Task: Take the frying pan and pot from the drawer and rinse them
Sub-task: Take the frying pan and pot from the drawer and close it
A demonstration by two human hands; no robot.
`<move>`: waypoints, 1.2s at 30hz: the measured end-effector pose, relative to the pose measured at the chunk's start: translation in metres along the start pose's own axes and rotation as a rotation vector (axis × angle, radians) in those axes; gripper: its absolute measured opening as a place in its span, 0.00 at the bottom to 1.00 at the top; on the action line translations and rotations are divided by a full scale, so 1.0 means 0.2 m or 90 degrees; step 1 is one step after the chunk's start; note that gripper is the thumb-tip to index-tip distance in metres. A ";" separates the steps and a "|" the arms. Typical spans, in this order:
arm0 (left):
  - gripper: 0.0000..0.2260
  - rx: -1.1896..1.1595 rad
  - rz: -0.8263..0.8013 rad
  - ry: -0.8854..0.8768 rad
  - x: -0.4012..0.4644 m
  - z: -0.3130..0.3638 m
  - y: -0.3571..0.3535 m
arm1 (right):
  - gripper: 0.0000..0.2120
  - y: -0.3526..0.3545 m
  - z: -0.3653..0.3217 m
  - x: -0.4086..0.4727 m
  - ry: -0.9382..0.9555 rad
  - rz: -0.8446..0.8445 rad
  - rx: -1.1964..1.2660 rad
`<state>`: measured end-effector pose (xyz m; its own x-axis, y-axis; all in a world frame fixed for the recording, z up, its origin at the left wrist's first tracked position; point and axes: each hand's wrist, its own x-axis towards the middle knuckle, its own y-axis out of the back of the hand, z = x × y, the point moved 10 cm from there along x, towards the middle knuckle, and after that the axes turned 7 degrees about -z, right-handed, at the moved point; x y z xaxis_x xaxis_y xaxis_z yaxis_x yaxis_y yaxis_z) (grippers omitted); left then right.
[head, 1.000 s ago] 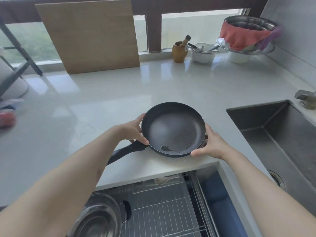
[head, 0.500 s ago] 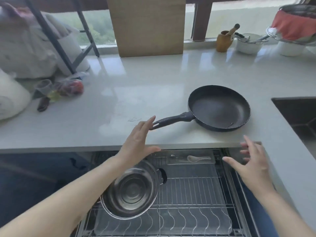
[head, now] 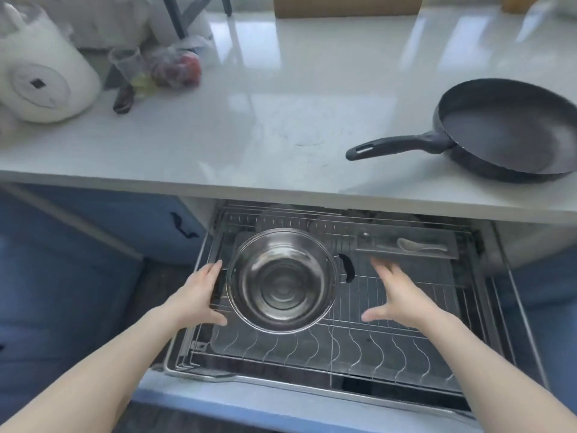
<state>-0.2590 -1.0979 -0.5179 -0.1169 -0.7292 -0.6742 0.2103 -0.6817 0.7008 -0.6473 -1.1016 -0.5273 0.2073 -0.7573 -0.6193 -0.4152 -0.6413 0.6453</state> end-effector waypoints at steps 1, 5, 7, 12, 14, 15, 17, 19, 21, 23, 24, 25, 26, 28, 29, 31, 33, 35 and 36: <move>0.61 -0.001 0.000 -0.002 0.03 -0.01 -0.02 | 0.63 -0.03 -0.02 0.05 0.011 -0.017 -0.019; 0.63 0.001 0.002 -0.019 0.15 -0.03 -0.06 | 0.65 -0.09 -0.11 0.26 0.066 -0.053 -0.065; 0.64 0.010 -0.016 -0.020 0.20 -0.04 -0.08 | 0.68 -0.13 -0.11 0.36 0.073 -0.079 -0.087; 0.67 0.030 -0.049 0.006 0.30 -0.07 -0.13 | 0.71 -0.19 -0.10 0.51 0.078 -0.140 -0.156; 0.68 0.004 -0.057 0.019 0.33 -0.10 -0.14 | 0.71 -0.20 -0.10 0.54 0.079 -0.161 -0.157; 0.68 -0.019 -0.066 0.025 0.34 -0.12 -0.15 | 0.70 -0.20 -0.10 0.56 0.081 -0.168 -0.155; 0.71 -0.063 -0.096 0.035 0.37 -0.13 -0.17 | 0.69 -0.21 -0.11 0.57 0.090 -0.174 -0.155; 0.76 -0.095 -0.125 0.041 0.39 -0.14 -0.19 | 0.68 -0.21 -0.13 0.58 0.105 -0.175 -0.137; 0.77 -0.096 -0.141 0.036 0.40 -0.15 -0.21 | 0.68 -0.22 -0.15 0.59 0.112 -0.178 -0.106; 0.74 -0.079 -0.147 0.031 0.40 -0.14 -0.22 | 0.68 -0.22 -0.16 0.60 0.124 -0.173 -0.091; 0.72 -0.070 -0.140 0.028 0.40 -0.14 -0.22 | 0.68 -0.22 -0.17 0.60 0.130 -0.171 -0.087; 0.71 -0.062 -0.129 0.022 0.41 -0.14 -0.21 | 0.68 -0.21 -0.18 0.59 0.134 -0.169 -0.082; 0.71 -0.057 -0.117 0.016 0.41 -0.13 -0.21 | 0.67 -0.21 -0.18 0.58 0.136 -0.166 -0.075; 0.71 -0.050 -0.103 0.007 0.40 -0.12 -0.21 | 0.68 -0.21 -0.19 0.56 0.140 -0.162 -0.069; 0.71 -0.049 -0.099 0.001 0.40 -0.10 -0.22 | 0.69 -0.21 -0.18 0.55 0.136 -0.162 -0.071; 0.70 -0.044 -0.082 -0.017 0.39 -0.07 -0.21 | 0.71 -0.21 -0.16 0.52 0.126 -0.163 -0.074; 0.70 -0.046 -0.069 -0.037 0.37 -0.03 -0.20 | 0.71 -0.19 -0.13 0.48 0.110 -0.164 -0.078; 0.70 -0.054 -0.072 -0.054 0.35 0.01 -0.19 | 0.71 -0.15 -0.10 0.42 0.097 -0.162 -0.078; 0.70 -0.053 -0.073 -0.064 0.33 0.03 -0.17 | 0.71 -0.12 -0.10 0.38 0.104 -0.154 -0.079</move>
<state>-0.2797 -1.1224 -0.5848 -0.2409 -0.6517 -0.7192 0.2693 -0.7568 0.5956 -0.6049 -1.1456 -0.5806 0.4303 -0.5844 -0.6880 -0.2280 -0.8078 0.5436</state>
